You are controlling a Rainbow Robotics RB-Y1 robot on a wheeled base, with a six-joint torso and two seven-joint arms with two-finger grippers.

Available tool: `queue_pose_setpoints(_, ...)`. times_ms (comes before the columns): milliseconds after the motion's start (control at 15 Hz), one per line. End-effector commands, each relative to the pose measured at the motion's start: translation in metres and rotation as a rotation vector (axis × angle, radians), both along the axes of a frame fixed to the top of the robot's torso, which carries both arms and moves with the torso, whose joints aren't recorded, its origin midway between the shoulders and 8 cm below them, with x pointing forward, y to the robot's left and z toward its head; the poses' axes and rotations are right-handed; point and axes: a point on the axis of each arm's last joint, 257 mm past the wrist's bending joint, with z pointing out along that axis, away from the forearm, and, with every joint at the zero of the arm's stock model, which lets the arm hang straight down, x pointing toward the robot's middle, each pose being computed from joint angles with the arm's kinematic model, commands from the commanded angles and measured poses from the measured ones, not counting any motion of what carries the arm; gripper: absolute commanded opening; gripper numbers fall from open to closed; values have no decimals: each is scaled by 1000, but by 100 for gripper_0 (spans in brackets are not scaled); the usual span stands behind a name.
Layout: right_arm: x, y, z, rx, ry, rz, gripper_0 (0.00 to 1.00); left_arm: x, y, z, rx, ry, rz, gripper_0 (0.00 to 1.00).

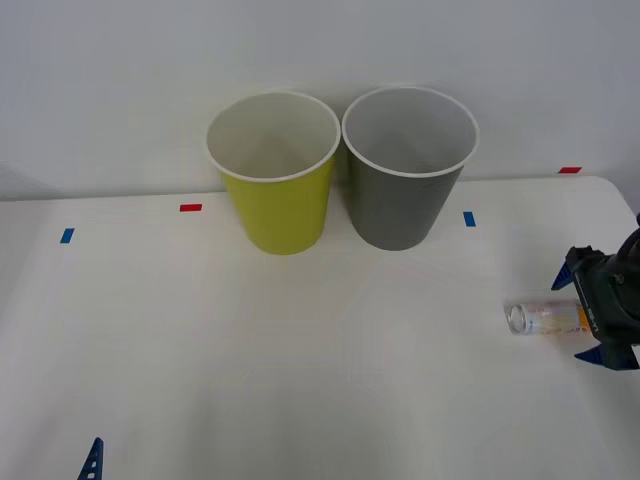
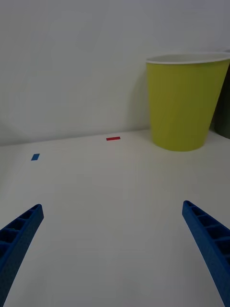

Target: Put cans in the gray bin and PET bottles in the light green bin.

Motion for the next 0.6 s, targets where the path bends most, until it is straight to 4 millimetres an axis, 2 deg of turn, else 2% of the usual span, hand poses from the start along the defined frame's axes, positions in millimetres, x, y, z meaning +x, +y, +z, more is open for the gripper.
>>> queue_pose_setpoints(67,-1,-8,0,-18,22,8,100,0,0,0,0,0,0,100)
queue_pose_setpoints(400,10,-17,-5,7,37,-26,100,0,0,0,0,0,0,100)
queue_pose_setpoints(600,10,-22,-9,8,48,-42,100,0,0,0,0,0,0,100)
